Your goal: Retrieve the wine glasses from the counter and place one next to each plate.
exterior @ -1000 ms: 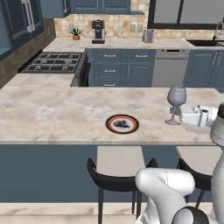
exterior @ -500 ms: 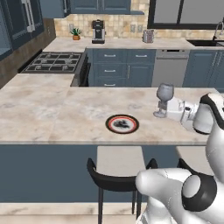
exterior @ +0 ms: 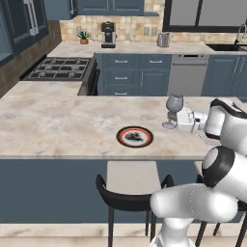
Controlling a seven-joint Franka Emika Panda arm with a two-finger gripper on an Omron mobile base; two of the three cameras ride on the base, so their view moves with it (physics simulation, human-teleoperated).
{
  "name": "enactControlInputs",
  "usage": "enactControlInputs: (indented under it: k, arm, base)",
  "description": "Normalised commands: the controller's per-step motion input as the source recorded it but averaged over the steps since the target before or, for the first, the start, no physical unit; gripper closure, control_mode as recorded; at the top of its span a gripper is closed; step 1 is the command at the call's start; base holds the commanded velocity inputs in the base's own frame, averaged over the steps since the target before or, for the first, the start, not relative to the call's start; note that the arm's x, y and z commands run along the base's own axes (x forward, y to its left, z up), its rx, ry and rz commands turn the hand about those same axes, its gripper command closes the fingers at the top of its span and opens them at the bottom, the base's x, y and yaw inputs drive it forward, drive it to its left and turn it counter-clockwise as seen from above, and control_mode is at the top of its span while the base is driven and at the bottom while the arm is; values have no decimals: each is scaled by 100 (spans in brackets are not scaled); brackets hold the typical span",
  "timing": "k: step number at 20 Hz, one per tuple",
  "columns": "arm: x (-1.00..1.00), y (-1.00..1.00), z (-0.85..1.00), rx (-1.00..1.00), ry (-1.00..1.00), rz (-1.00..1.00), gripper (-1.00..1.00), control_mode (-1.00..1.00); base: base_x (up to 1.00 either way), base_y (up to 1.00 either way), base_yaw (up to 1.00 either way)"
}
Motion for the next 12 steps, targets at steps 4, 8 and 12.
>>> enactControlInputs:
  k: [4,8,12]
  arm:
    - [63,-13,-21,-3,0,13,100,-100]
    - [52,-7,-26,-5,-1,14,100,-100]
    - [37,0,-35,-11,-7,15,100,-100]
  base:
    - [0,0,0]
    - [0,0,0]
    - [0,0,0]
